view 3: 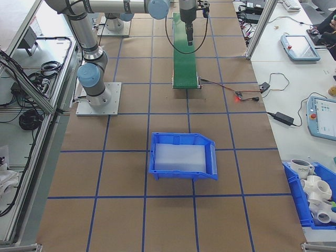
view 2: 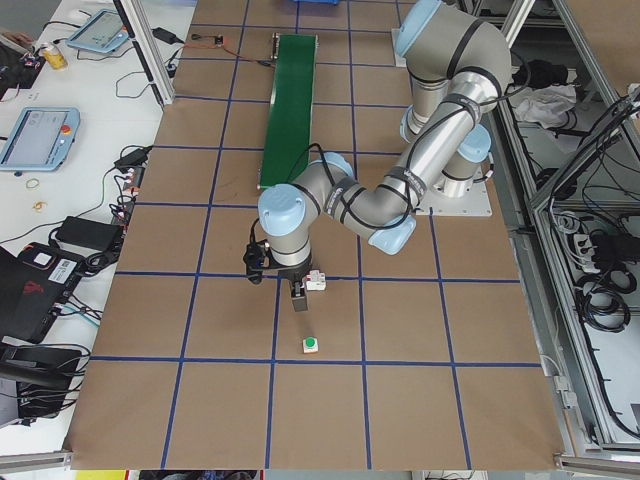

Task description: Move button from left to right

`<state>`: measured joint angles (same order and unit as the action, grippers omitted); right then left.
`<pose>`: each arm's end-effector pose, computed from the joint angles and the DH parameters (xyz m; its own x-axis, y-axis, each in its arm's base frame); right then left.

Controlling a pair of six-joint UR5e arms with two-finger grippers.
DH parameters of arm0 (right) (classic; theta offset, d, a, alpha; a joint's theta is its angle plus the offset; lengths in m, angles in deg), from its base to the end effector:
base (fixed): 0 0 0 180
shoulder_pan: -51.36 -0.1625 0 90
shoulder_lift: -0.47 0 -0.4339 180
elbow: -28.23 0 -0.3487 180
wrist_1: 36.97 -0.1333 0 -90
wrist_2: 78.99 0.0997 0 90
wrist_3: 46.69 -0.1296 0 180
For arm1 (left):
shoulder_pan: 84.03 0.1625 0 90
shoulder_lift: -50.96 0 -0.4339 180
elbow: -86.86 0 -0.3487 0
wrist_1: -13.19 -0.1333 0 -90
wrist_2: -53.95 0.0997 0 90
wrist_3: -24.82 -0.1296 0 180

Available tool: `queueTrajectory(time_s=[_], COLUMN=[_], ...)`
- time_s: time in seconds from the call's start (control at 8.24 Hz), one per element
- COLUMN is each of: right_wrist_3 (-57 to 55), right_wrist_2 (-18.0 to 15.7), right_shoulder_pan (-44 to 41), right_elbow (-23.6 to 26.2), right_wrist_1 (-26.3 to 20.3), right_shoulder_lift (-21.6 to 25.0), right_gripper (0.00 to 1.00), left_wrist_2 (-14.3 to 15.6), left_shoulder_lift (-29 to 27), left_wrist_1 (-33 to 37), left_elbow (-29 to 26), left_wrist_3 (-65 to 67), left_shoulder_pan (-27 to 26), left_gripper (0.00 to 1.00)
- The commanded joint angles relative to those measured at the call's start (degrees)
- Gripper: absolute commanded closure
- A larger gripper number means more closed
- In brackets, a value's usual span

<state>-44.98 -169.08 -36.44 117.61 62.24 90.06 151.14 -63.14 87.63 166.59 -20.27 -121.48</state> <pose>0.1149 -0.4761 0.4861 -0.9999 0.0092 0.0064 0.0080 0.9865 -0.1636 0.4205 -0.4695 0.3497 -0.9858 -0.1272 -0.1097 -0.1351 0.9885 0.0673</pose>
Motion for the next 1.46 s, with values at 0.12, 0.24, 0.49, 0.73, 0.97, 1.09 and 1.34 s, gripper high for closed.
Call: queueTrajectory(time_s=[0.12,0.24,0.49,0.73,0.97,1.09,1.34], right_wrist_3=[-0.03,0.75,0.93,0.93,0.84,0.93,0.93], right_wrist_2=[-0.27,-0.79,0.17,-0.53,0.26,0.17,-0.61], right_shoulder_pan=[0.01,0.09,0.01,0.01,0.01,0.01,-0.08], right_elbow=[0.36,0.27,0.36,0.36,0.36,0.36,0.36], right_wrist_1=[-5.06,-5.26,-5.44,-6.39,-6.23,-6.14,-6.31], right_shoulder_lift=[1.2,1.38,2.26,2.52,2.43,2.43,2.44], right_gripper=[0.0,0.0,0.0,0.0,0.0,0.0,0.0], left_wrist_2=[-0.24,-0.24,-0.16,-0.16,-0.16,-0.16,0.19], left_shoulder_lift=[-9.29,-10.17,-13.15,-14.22,-15.97,-16.59,-16.77], left_wrist_1=[-10.54,-10.63,-12.2,-13.09,-13.09,-13.09,-13.09], left_elbow=[-0.28,-0.28,-0.28,-0.28,-0.19,-0.19,-0.19], left_wrist_3=[-1.74,-2.27,-2.54,-6.05,-7.11,-9.81,-11.24], left_shoulder_pan=[3.35,3.44,4.4,5.55,5.55,5.55,5.55], left_gripper=[0.0,0.0,0.0,0.0,0.0,0.0,0.21])
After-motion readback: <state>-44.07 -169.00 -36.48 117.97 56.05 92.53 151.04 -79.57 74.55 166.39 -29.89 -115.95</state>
